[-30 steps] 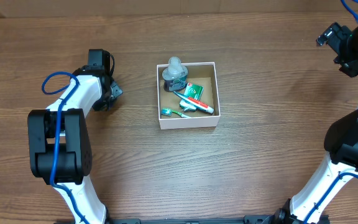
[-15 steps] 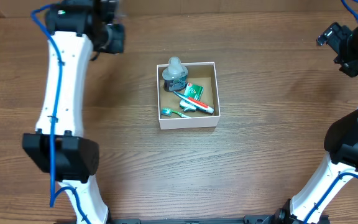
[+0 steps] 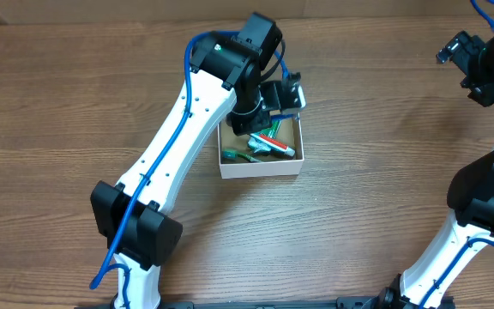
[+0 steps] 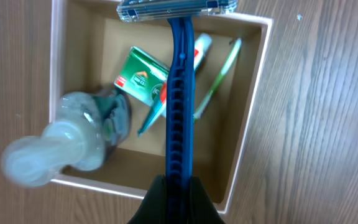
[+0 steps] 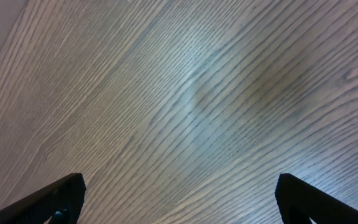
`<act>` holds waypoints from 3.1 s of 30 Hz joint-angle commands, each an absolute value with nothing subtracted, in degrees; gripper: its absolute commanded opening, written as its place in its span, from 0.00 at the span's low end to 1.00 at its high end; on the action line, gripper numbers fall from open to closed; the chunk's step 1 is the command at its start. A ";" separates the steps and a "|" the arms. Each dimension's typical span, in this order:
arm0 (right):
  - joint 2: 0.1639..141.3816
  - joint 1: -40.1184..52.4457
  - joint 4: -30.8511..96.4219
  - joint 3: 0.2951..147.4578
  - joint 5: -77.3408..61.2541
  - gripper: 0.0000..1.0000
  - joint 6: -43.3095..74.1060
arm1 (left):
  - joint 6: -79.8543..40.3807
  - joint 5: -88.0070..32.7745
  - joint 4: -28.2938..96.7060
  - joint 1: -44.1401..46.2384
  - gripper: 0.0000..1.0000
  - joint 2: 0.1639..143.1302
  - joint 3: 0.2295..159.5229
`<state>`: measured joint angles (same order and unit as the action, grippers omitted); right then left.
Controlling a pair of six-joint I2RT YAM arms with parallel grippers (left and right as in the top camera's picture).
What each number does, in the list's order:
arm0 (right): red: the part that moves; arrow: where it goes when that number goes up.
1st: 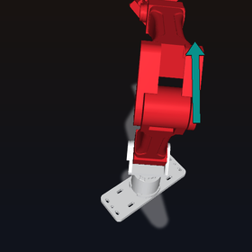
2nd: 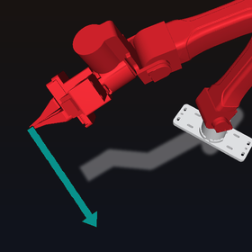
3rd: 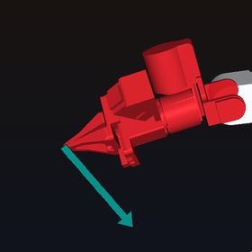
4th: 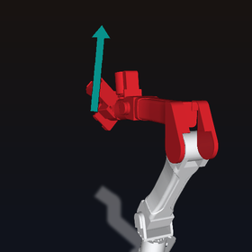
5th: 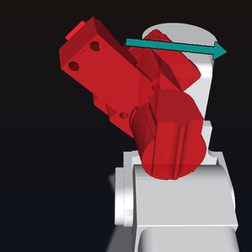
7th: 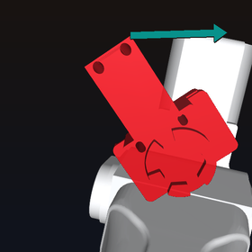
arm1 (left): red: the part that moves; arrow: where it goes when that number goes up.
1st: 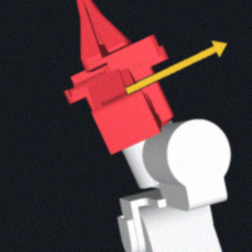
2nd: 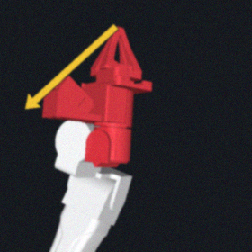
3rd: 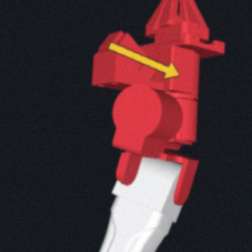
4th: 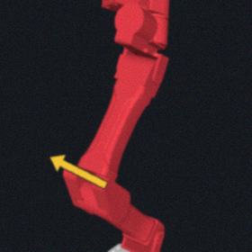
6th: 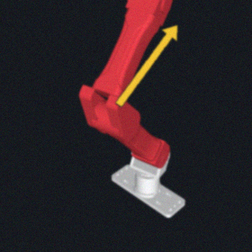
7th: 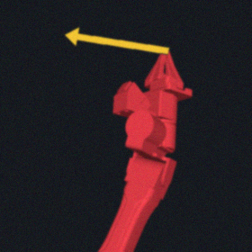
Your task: Pack container
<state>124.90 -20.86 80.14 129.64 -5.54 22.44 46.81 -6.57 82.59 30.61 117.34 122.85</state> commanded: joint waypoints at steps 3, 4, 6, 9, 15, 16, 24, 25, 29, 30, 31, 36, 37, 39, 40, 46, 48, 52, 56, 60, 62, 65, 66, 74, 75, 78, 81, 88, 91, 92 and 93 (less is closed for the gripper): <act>123.87 -20.69 79.85 131.22 -5.17 1.00 22.57 | 49.30 -6.02 74.41 28.80 0.31 116.99 111.57; 123.87 -20.69 79.85 131.22 -5.17 1.00 22.57 | 49.30 -6.00 73.80 28.80 0.44 116.99 110.89; 123.87 -20.69 79.85 131.22 -5.17 1.00 22.57 | 49.30 -6.02 73.17 28.80 0.58 116.99 110.00; 123.87 -20.69 79.85 131.22 -5.17 1.00 22.57 | 49.30 -6.00 72.88 28.86 0.99 116.99 110.00; 123.87 -20.69 79.85 131.22 -5.17 1.00 22.57 | 30.55 -2.37 74.43 28.32 1.00 116.16 119.37; 123.87 -20.69 79.85 131.22 -5.17 1.00 22.57 | 25.69 -1.52 74.85 27.68 1.00 114.83 121.73; 123.87 -20.69 79.85 131.22 -5.17 1.00 22.55 | 2.48 3.20 82.50 20.60 1.00 90.06 123.42; 123.87 -20.69 79.85 131.22 -5.17 1.00 22.57 | 0.40 5.91 84.66 20.64 1.00 86.74 123.31; 123.87 -20.69 79.85 131.22 -5.15 1.00 22.55 | -4.62 13.39 89.23 20.64 1.00 74.00 120.29; 123.87 -20.69 79.85 131.22 -5.17 1.00 22.57 | -6.02 13.74 89.47 20.64 1.00 68.90 117.99; 123.87 -20.69 79.85 131.22 -5.17 1.00 22.57 | -7.01 13.76 88.90 20.64 1.00 65.21 115.94; 123.87 -20.69 79.85 131.22 -5.17 1.00 22.57 | -11.68 16.53 74.85 20.64 1.00 38.87 89.41; 123.87 -20.69 79.85 131.22 -5.17 1.00 22.55 | -14.37 16.45 70.89 20.64 1.00 33.91 81.62; 123.87 -20.69 79.85 131.22 -5.17 1.00 22.55 | -16.95 13.89 65.73 20.64 1.00 30.48 73.19; 123.87 -20.69 79.85 131.22 -5.15 1.00 22.57 | -16.95 9.98 60.90 20.64 1.00 29.91 68.40; 123.87 -20.69 79.85 131.22 -5.17 1.00 22.57 | -17.61 5.93 28.80 20.64 1.00 32.95 41.69; 123.87 -20.69 79.85 131.22 -5.17 1.00 22.57 | -18.06 6.20 25.10 20.64 1.00 34.13 36.45; 123.87 -20.69 79.85 131.22 -5.17 1.00 22.57 | -17.78 10.83 24.51 20.64 1.00 36.21 34.06; 123.87 -20.69 79.85 131.22 -5.17 1.00 22.57 | -17.80 13.15 31.29 20.64 1.00 40.36 32.58; 123.87 -20.69 79.85 131.22 -5.17 1.00 22.57 | -17.78 14.61 28.51 20.73 1.00 40.18 29.76; 123.87 -20.69 79.85 131.22 -5.17 1.00 22.57 | -17.80 14.20 23.35 18.68 1.00 34.96 25.80; 123.87 -20.69 79.85 131.22 -5.15 1.00 22.57 | -17.80 6.48 7.84 12.16 1.00 23.42 14.50; 123.87 -20.69 79.85 131.22 -5.17 1.00 22.55 | -17.80 4.56 3.31 10.50 1.00 20.53 11.27; 123.87 -20.69 79.85 131.22 -5.17 1.00 22.57 | -16.93 0.69 -4.29 1.58 1.00 3.66 0.30; 123.87 -20.69 79.85 131.22 -5.17 1.00 22.55 | -14.90 -0.58 -1.48 0.14 1.00 2.17 0.27; 123.87 -20.69 79.85 131.22 -5.17 1.00 22.55 | -11.62 -3.97 3.16 -3.05 1.00 0.16 0.27; 123.87 -20.69 79.85 131.22 -5.17 1.00 22.57 | -7.68 -4.80 4.16 -3.84 1.00 0.16 0.27; 123.87 -20.69 79.85 131.22 -5.17 1.00 22.57 | -7.70 -4.29 4.08 -3.84 1.00 0.25 0.27; 123.87 -20.69 79.85 131.22 -5.17 1.00 22.57 | -7.70 -4.29 4.08 -3.84 1.00 0.25 0.27; 123.87 -20.69 79.85 131.22 -5.17 1.00 22.57 | -7.70 -4.29 4.08 -3.84 1.00 0.25 0.27; 123.87 -20.69 79.85 131.22 -5.17 1.00 22.57 | -7.70 -4.29 4.08 -3.84 1.00 0.25 0.27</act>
